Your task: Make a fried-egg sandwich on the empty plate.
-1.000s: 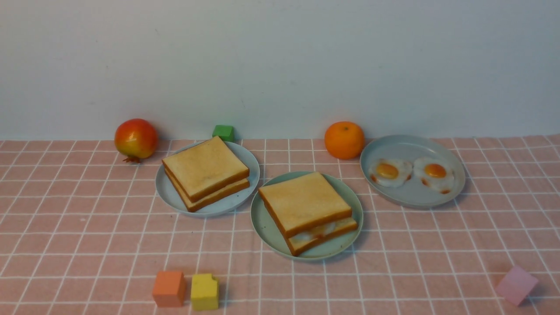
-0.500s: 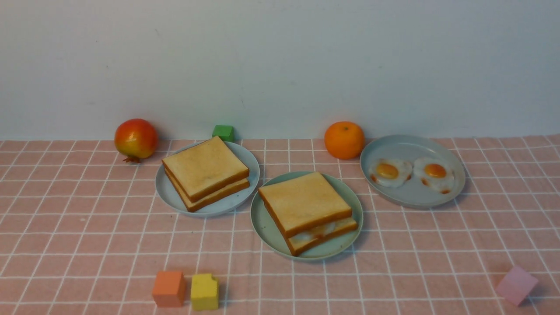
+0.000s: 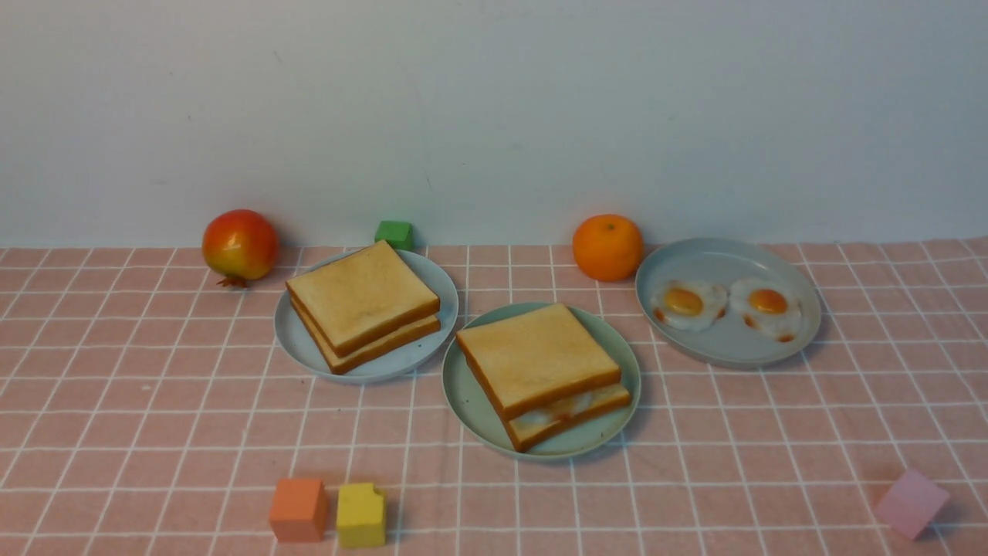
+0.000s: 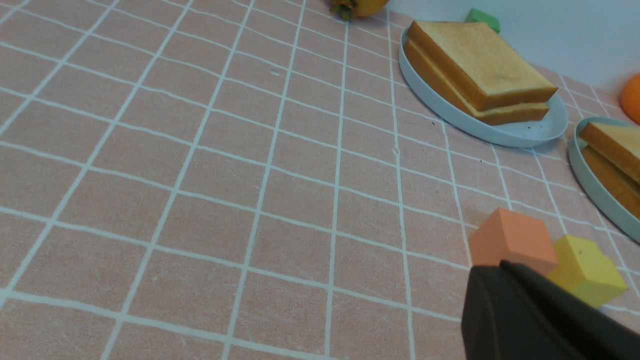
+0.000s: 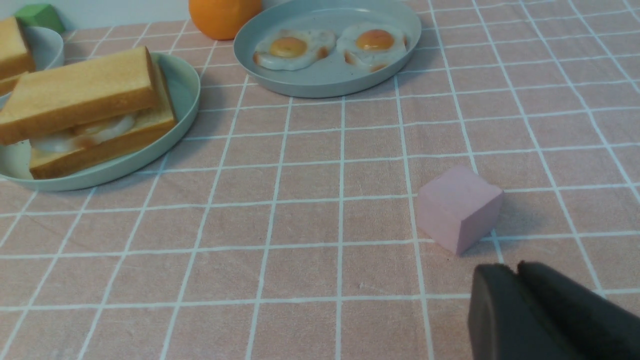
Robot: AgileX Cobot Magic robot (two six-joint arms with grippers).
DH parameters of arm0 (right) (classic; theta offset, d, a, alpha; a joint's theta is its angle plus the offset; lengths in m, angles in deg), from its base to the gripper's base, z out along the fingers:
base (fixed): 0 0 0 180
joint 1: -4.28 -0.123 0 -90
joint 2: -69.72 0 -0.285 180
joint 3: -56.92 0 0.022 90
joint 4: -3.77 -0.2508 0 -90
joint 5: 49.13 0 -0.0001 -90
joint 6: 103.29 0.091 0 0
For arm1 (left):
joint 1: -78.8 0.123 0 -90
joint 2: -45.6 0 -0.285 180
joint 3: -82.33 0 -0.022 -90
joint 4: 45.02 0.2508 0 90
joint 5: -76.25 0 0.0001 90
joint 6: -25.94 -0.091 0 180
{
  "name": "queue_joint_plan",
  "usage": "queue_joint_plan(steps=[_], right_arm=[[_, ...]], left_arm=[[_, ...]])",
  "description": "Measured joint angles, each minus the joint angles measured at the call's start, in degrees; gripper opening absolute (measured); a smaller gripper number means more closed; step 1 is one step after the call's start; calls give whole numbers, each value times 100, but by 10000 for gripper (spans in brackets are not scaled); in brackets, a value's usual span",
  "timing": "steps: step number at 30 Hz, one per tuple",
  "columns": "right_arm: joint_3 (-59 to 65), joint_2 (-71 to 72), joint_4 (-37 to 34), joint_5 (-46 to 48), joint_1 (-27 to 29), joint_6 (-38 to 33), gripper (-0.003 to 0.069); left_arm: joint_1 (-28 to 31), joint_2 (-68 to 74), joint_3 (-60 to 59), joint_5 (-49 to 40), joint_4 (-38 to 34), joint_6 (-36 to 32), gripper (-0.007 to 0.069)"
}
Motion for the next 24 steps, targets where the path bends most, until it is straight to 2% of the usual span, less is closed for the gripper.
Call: queue_joint_plan(steps=[24], right_arm=[[0, 0, 0, 0, 0, 0, 109]], left_arm=[[0, 0, 0, 0, 0, 0, 13]])
